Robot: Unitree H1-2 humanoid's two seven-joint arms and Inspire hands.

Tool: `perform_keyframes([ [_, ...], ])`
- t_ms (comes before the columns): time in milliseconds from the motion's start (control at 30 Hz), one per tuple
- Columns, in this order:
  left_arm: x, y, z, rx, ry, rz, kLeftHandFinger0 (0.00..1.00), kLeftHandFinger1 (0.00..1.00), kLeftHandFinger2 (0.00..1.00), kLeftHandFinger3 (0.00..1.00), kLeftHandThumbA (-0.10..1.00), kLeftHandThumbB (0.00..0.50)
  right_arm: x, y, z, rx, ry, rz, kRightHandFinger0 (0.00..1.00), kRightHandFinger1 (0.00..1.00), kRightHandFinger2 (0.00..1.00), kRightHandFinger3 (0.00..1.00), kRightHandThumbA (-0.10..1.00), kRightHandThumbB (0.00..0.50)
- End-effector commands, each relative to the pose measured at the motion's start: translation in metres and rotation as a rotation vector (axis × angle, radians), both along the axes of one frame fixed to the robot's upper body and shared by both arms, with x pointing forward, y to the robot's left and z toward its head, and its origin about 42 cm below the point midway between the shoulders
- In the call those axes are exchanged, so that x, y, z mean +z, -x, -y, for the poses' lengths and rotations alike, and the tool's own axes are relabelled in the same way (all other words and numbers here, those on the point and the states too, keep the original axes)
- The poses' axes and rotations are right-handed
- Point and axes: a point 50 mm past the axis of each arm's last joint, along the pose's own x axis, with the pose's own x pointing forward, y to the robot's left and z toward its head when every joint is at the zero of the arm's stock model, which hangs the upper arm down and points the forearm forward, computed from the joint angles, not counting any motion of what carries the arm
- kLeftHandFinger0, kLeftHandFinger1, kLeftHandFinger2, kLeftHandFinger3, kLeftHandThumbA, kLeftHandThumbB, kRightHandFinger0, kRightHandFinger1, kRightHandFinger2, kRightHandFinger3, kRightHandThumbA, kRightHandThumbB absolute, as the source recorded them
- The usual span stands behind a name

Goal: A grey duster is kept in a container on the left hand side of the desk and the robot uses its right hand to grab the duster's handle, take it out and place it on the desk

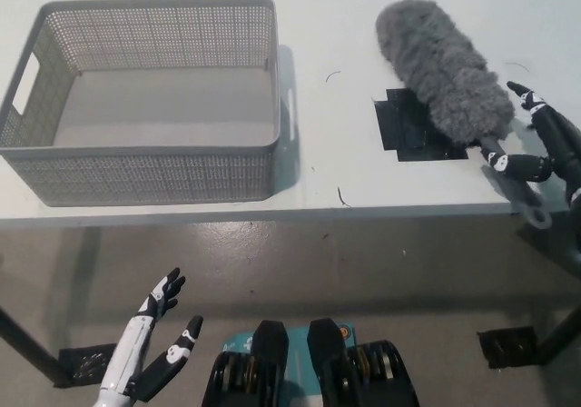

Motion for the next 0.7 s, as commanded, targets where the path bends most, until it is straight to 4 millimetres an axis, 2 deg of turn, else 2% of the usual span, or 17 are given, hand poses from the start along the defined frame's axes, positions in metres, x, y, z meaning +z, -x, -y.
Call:
perform_keyframes([
  [0, 0.011, -0.004, -0.003, 0.003, -0.006, 0.054, 1.0, 1.0, 1.0, 1.0, 0.69, 0.059, 0.063, 0.0, 0.0, 0.09, 0.077, 0.049, 1.0, 1.0, 1.0, 1.0, 0.98, 0.5],
  [100, 0.011, -0.004, -0.003, 0.001, -0.006, 0.055, 1.0, 1.0, 1.0, 1.0, 0.7, 0.066, 0.083, 0.007, -0.005, 0.106, 0.093, 0.091, 1.0, 1.0, 1.0, 1.0, 0.95, 0.5],
  [133, 0.013, -0.008, -0.002, -0.006, -0.007, 0.063, 1.0, 1.0, 1.0, 1.0, 0.69, 0.058, 0.098, 0.012, -0.005, 0.129, 0.076, 0.128, 1.0, 1.0, 1.0, 1.0, 0.9, 0.47],
  [200, 0.014, -0.008, -0.002, -0.011, -0.005, 0.062, 1.0, 1.0, 1.0, 1.0, 0.68, 0.057, 0.122, 0.022, -0.009, 0.184, 0.015, 0.193, 1.0, 1.0, 1.0, 1.0, 0.89, 0.459],
  [267, 0.013, -0.008, -0.002, -0.011, -0.006, 0.062, 1.0, 1.0, 1.0, 1.0, 0.68, 0.057, 0.142, 0.034, -0.01, 0.226, -0.023, 0.281, 1.0, 1.0, 1.0, 1.0, 0.96, 0.466],
  [300, 0.013, -0.008, -0.002, -0.011, -0.009, 0.061, 1.0, 1.0, 1.0, 1.0, 0.68, 0.059, 0.155, 0.046, -0.01, 0.235, -0.043, 0.349, 1.0, 1.0, 1.0, 1.0, 1.0, 0.488],
  [400, 0.014, -0.011, -0.001, -0.01, -0.005, 0.059, 1.0, 1.0, 1.0, 1.0, 0.68, 0.062, 0.194, 0.093, -0.014, 0.287, -0.15, 0.574, 1.0, 1.0, 1.0, 1.0, 1.0, 0.474],
  [467, 0.015, -0.012, -0.001, -0.014, -0.003, 0.061, 1.0, 1.0, 1.0, 1.0, 0.67, 0.06, 0.215, 0.134, -0.021, 0.354, -0.238, 0.736, 1.0, 1.0, 1.0, 1.0, 1.0, 0.485],
  [500, 0.016, -0.013, -0.001, -0.017, -0.002, 0.063, 1.0, 1.0, 1.0, 1.0, 0.67, 0.057, 0.227, 0.161, -0.024, 0.393, -0.253, 0.876, 1.0, 1.0, 1.0, 1.0, 1.0, 0.459],
  [533, 0.017, -0.015, 0.0, -0.02, 0.002, 0.065, 1.0, 1.0, 1.0, 1.0, 0.7, 0.061, 0.234, 0.191, -0.028, 0.439, -0.233, 1.049, 1.0, 1.0, 1.0, 1.0, 1.0, 0.41],
  [567, 0.018, -0.017, 0.001, -0.023, 0.004, 0.066, 1.0, 1.0, 1.0, 1.0, 0.72, 0.064, 0.234, 0.215, -0.035, 0.464, -0.218, 1.156, 1.0, 1.0, 1.0, 1.0, 1.0, 0.379],
  [600, 0.018, -0.02, 0.003, -0.025, 0.001, 0.068, 1.0, 1.0, 1.0, 1.0, 0.75, 0.061, 0.232, 0.23, -0.041, 0.463, -0.247, 1.207, 1.0, 1.0, 1.0, 1.0, 1.0, 0.424],
  [667, 0.018, -0.021, 0.005, -0.027, 0.0, 0.07, 1.0, 1.0, 1.0, 1.0, 0.78, 0.063, 0.218, 0.255, -0.046, 0.475, -0.312, 1.251, 1.0, 1.0, 1.0, 1.0, 0.97, 0.458],
])
